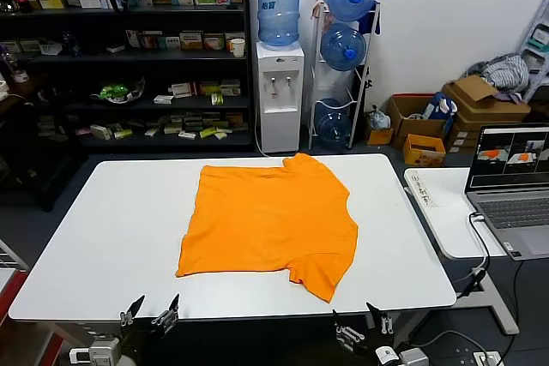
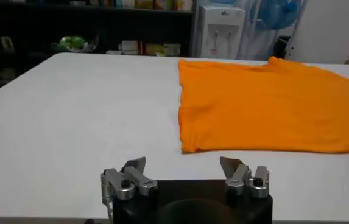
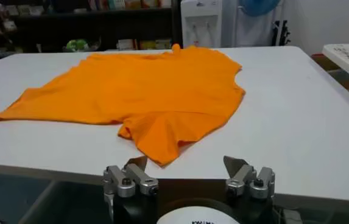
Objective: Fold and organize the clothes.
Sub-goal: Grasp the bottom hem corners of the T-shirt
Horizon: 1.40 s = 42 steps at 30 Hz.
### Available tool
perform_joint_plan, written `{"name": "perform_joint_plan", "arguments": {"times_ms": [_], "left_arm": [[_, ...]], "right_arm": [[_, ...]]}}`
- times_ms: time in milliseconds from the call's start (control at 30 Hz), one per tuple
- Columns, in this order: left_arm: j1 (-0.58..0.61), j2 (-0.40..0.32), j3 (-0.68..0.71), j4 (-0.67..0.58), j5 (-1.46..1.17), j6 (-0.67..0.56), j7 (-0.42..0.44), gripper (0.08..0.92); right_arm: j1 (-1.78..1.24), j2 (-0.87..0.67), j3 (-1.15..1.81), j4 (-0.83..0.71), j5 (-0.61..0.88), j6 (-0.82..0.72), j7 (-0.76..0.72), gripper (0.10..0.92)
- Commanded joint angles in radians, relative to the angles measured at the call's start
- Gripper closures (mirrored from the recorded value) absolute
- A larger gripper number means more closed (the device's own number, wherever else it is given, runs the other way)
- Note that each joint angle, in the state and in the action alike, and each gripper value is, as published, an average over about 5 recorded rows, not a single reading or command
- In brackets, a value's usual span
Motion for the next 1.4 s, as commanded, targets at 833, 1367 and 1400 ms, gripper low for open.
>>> {"name": "perform_joint_plan", "arguments": {"times_ms": [833, 1367, 1400], "left_arm": [[-0.375, 0.062, 0.112, 0.301, -0.168, 0.078, 0.014, 0.177], [-0.38, 0.036, 0.148, 0.32, -0.126, 0.077, 0.013, 0.293], [-0.381, 0.035, 0.15, 0.321, -0.123, 0.077, 0.012, 0.328]], "right_arm": [[0.339, 0.065, -0.163, -0.244, 0.068, -0.107, 0.164, 0.203], [0.363, 0.095, -0.2, -0.278, 0.001, -0.097, 0.165, 0.394], [0.362, 0.095, -0.199, -0.278, -0.001, -0.096, 0.167, 0.419]]}}
